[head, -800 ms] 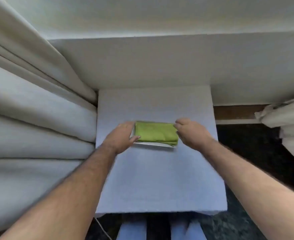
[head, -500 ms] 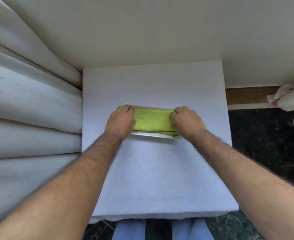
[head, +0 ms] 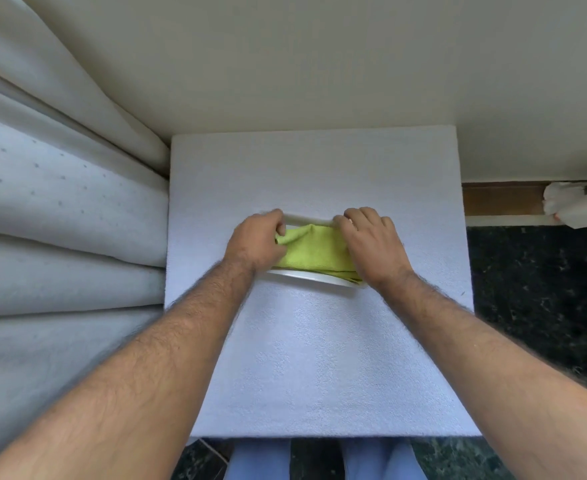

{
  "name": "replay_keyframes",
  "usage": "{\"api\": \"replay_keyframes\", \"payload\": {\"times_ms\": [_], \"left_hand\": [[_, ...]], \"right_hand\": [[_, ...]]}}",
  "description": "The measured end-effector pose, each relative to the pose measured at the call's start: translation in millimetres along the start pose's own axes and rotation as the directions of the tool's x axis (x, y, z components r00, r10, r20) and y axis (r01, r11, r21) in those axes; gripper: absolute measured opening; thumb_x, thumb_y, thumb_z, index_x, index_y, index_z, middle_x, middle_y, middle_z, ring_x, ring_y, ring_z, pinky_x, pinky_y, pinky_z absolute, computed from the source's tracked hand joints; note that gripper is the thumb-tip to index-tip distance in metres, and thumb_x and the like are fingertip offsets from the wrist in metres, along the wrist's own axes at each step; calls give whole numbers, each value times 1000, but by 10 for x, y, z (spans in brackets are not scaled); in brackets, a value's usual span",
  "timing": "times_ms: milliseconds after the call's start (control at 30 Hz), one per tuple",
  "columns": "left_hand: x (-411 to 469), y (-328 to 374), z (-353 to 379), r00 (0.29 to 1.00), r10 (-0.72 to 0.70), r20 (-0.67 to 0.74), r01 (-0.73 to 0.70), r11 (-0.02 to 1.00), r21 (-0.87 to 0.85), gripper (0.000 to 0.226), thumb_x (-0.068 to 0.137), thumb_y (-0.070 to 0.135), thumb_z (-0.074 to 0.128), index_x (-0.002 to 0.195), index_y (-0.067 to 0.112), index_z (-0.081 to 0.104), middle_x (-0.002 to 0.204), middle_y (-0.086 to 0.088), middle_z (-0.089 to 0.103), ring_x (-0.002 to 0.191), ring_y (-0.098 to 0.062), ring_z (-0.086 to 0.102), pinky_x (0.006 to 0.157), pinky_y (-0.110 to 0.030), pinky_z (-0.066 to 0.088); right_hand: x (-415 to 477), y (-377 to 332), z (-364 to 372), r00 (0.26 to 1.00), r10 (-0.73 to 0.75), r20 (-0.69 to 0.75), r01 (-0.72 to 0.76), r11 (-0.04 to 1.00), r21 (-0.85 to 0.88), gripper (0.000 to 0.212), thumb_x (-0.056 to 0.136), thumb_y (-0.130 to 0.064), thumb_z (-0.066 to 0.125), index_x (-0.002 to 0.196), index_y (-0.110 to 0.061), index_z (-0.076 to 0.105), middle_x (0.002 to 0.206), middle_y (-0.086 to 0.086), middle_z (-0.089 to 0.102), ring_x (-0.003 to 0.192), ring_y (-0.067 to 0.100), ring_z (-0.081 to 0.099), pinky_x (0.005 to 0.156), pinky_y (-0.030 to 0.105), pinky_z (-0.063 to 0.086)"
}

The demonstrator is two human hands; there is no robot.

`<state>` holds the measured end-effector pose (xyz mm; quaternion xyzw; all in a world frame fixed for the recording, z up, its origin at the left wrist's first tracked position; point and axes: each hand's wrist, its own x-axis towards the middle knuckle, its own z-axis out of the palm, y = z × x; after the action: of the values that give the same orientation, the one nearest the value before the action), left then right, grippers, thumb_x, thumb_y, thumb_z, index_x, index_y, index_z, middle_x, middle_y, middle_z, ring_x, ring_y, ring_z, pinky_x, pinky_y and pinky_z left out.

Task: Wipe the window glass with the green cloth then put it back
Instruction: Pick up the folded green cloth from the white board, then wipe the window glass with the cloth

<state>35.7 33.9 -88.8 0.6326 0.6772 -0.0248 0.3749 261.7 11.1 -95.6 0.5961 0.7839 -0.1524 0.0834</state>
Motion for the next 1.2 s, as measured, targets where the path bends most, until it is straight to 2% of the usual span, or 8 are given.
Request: {"api": "replay_keyframes", "payload": {"times_ms": [100,267,433,733,833,933,1067,1200], "left_hand": [[-191,6,-224,999,40,19,-32,945,-324,39,76,-3,72,95,31,64,85,8,66,72,-13,61,65,-26,52],[-518,331,-983,991,136,-19,-134,927,-350,48,78,-6,80,84,40,68,85,1,70,77,-13,62,81,-36,58],[-878,906,-2087,962,180,-207,-240,918,-315,33,77,-1,80,99,24,77,84,0,72,81,-17,66,89,-48,62],[-1856,2097,-4214,861,192,-470,-384,852,-355,30,87,-7,75,114,6,73,92,-17,70,86,-26,65,94,-61,62],[-2308,2472,-4914,810,245,-534,-498,767,-404,26,92,-6,72,116,3,70,103,-21,68,95,-31,66,96,-54,63],[-2735,2854,-5585,748,289,-598,-611,653,-448,19,98,1,67,115,9,69,104,-13,68,98,-27,67,76,-27,66],[-3223,3326,-6388,668,189,-720,-702,480,-526,22,103,17,65,120,4,66,106,-11,69,101,-32,66,81,-48,67],[-3626,3781,-7084,493,150,-857,-803,457,-382,21,105,19,60,125,13,64,110,-9,71,108,-37,67,86,-51,64]], "right_hand": [[-25,18,-227,996,-24,88,18,998,64,45,95,-13,62,140,-17,60,143,3,59,140,30,48,109,45,42],[-90,28,-1047,970,110,219,-170,944,282,23,95,-30,69,116,-24,72,113,6,75,112,32,67,79,36,49],[-157,22,-2382,990,138,25,-137,912,386,17,87,-32,80,95,-16,76,87,8,72,98,33,71,69,35,47],[-573,-169,-5228,920,128,-370,63,884,463,29,82,-44,88,97,-18,84,74,-2,69,74,19,63,67,28,45],[-790,-314,-6093,854,77,-515,174,890,422,16,93,-31,80,100,-17,84,68,-4,65,67,19,60,61,25,44],[-987,-460,-6870,762,59,-645,246,895,372,15,97,-25,74,101,-14,83,72,0,68,68,20,62,66,33,47],[-1203,-718,-7810,647,57,-761,303,896,325,17,97,-28,73,94,-12,78,73,8,75,67,29,72,66,40,57],[-1357,-982,-8565,491,2,-871,364,908,207,15,96,-27,75,97,-14,82,72,0,74,60,20,69,57,30,56]]}}
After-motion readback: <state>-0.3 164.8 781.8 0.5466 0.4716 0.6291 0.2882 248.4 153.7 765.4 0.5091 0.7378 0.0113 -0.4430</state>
